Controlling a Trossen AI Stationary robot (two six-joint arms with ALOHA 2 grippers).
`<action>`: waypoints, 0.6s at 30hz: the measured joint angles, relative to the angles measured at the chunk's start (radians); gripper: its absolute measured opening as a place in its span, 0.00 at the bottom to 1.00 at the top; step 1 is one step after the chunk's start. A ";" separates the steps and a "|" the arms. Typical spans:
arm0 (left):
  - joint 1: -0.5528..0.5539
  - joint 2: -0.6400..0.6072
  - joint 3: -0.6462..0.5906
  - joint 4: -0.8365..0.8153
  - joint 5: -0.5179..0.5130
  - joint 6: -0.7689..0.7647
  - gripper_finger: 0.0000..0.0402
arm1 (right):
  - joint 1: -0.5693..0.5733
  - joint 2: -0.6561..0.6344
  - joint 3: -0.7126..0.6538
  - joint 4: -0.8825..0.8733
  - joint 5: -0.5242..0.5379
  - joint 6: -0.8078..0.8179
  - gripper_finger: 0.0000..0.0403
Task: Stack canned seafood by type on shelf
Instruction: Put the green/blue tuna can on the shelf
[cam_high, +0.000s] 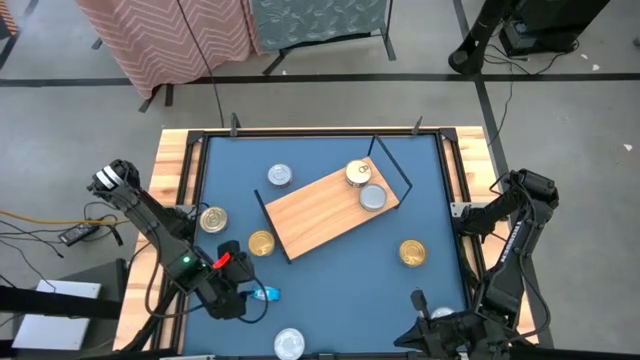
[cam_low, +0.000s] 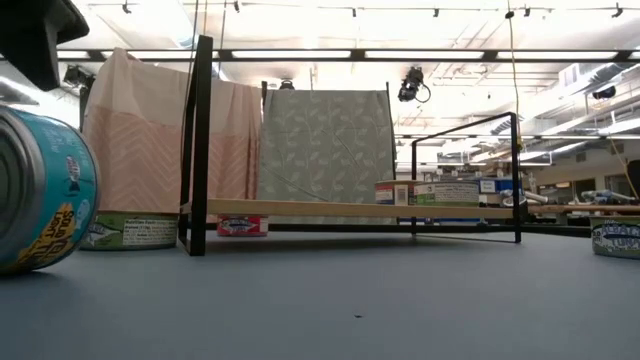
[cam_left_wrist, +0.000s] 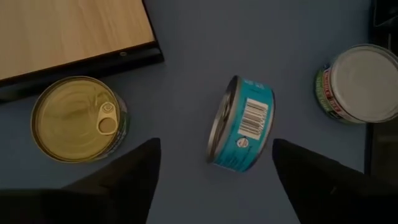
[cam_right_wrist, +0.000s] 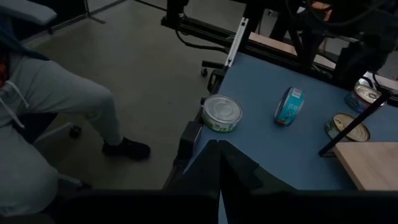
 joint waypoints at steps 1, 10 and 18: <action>0.004 0.004 0.000 0.004 0.003 0.001 0.80 | 0.000 0.000 0.000 0.000 0.000 0.000 0.03; 0.010 0.110 0.000 0.104 0.063 0.056 0.80 | 0.000 0.000 0.000 -0.001 0.000 0.000 0.03; 0.011 0.195 -0.001 0.138 0.101 0.056 0.80 | 0.000 0.000 0.000 -0.001 0.000 0.000 0.03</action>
